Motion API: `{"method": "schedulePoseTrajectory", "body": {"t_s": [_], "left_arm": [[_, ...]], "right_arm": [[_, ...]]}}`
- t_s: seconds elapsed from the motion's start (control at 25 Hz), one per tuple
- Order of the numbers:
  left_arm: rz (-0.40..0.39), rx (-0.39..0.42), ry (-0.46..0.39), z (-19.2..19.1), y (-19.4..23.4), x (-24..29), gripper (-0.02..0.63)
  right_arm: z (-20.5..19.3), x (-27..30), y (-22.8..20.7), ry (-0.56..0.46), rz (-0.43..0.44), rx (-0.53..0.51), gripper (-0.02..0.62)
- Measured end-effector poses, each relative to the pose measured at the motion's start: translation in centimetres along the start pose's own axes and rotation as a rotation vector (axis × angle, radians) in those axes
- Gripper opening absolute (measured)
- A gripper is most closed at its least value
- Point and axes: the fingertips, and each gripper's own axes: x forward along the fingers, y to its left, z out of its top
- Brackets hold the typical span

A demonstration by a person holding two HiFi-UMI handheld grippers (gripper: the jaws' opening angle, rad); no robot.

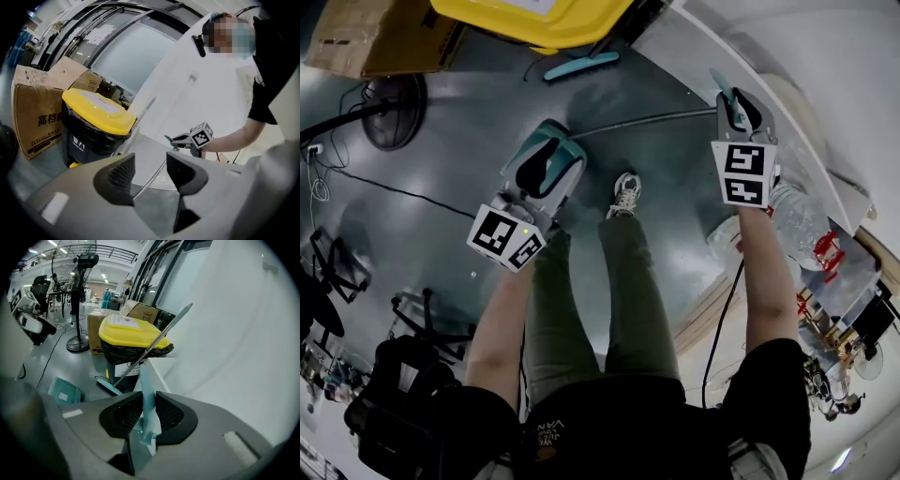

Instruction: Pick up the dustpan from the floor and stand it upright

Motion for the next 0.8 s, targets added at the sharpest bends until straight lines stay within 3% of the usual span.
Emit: {"method": "schedulePoseTrajectory", "body": {"t_s": [0.8], "left_arm": [[0.048,-0.039,-0.065,3.4,-1.5,2.4,0.227]], "right_arm": [[6.0,-1.2,-7.4,-0.089,-0.074,-0.206,0.083]]}}
